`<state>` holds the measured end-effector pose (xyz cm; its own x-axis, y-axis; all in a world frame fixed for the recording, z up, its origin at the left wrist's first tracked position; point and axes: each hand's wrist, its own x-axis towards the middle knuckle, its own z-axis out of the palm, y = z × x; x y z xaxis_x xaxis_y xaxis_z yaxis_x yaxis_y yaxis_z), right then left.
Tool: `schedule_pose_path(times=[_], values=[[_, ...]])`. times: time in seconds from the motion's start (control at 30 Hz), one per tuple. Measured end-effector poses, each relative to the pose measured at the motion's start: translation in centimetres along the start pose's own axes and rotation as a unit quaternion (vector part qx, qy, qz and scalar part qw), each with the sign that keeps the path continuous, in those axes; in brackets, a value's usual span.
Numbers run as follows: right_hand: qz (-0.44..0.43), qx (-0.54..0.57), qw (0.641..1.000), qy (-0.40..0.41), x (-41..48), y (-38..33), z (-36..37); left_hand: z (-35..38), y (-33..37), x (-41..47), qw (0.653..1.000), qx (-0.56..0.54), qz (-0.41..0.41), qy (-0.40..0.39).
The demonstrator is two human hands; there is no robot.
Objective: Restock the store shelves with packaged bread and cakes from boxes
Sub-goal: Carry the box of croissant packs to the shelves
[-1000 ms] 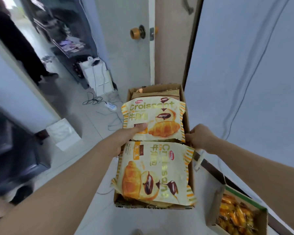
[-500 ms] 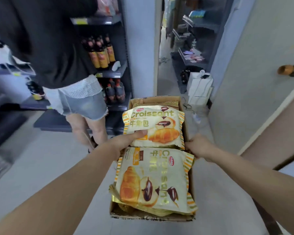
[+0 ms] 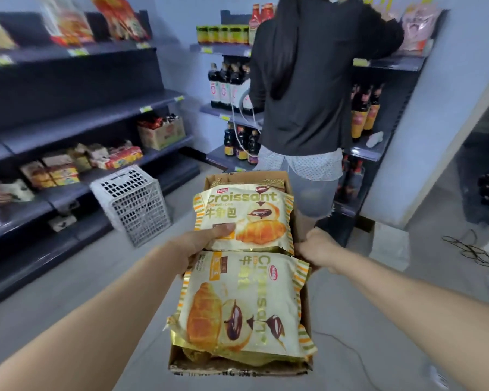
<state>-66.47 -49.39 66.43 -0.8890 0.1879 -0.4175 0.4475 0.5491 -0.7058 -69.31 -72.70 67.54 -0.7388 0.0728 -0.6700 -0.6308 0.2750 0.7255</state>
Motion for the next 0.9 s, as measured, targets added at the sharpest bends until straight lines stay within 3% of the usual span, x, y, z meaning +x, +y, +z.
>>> schedule_pose_path(times=[0.27, 0.53, 0.9], values=[[-0.081, -0.056, 0.991, -0.088, 9.4, -12.2, 8.4, -12.8, 0.2, 4.1, 0.989, -0.079, -0.037, 0.115], [-0.122, -0.107, 0.970, -0.183, 22.1, -22.5, 15.0, -22.1, 3.4, 12.1, 0.973, -0.155, -0.067, 0.159], [-0.180, -0.176, 0.937, -0.242, 36.8, -39.0, 26.4, -38.2, 8.1, 23.2, 0.942, -0.235, -0.058, 0.234]])
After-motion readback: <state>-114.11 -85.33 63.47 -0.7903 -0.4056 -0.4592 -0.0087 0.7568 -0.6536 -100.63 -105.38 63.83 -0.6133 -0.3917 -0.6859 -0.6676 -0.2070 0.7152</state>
